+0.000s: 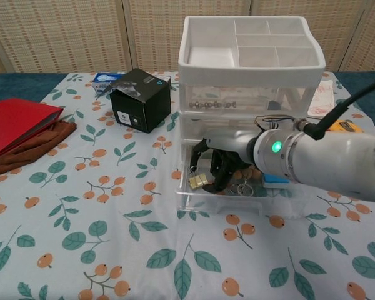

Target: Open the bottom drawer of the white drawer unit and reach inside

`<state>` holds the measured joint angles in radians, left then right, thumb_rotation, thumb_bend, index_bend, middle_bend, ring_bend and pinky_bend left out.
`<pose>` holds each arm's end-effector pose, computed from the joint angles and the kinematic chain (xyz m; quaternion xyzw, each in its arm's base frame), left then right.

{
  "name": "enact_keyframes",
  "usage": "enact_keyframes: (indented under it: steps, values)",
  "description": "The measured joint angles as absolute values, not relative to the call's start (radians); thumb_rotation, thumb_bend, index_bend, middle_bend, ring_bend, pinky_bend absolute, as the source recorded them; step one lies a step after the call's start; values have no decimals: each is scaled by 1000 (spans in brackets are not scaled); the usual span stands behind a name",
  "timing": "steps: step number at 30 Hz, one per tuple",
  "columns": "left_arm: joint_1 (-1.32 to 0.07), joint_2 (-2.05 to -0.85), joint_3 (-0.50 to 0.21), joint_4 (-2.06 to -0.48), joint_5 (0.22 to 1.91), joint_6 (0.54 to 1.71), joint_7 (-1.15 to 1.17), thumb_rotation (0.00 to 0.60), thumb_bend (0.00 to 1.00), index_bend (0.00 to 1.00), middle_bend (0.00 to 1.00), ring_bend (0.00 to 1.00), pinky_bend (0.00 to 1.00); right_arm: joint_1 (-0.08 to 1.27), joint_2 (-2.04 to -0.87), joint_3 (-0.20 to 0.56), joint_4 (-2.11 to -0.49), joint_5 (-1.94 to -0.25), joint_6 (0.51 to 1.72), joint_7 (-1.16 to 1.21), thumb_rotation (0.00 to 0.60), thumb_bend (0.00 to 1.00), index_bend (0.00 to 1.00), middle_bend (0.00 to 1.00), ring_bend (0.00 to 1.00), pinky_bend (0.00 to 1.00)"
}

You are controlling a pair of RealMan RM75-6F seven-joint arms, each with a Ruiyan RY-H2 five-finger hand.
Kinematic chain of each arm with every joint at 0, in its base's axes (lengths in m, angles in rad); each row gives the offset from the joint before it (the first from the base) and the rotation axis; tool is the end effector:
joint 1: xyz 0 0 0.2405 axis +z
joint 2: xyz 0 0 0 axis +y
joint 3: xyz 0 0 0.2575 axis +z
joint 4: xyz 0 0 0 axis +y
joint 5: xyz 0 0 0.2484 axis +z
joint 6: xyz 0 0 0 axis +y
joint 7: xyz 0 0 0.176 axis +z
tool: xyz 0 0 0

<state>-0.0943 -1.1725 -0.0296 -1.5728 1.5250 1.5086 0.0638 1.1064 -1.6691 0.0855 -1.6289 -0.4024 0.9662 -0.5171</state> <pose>-0.3240 0.2145 0.1091 -0.6116 -0.3636 -0.3827 0.5893 -0.0720 -0.3377 -0.1436 0.7524 -0.5087 0.2510 0.3348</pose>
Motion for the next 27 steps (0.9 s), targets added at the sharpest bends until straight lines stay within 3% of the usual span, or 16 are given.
enact_keyframes:
  steps: [18,27]
  values:
    - [-90,-1177,-30,-1549,1520,1507,38,600,176,157,58,79,77,1076,-1727,116,-1567,-430,971,-564,600,362,414,907,1000,1000]
    - [-89,-1182,-30,-1543,1518,1505,32,600,176,157,58,79,77,1068,-1734,125,-1553,-422,962,-591,600,443,432,907,1000,1000]
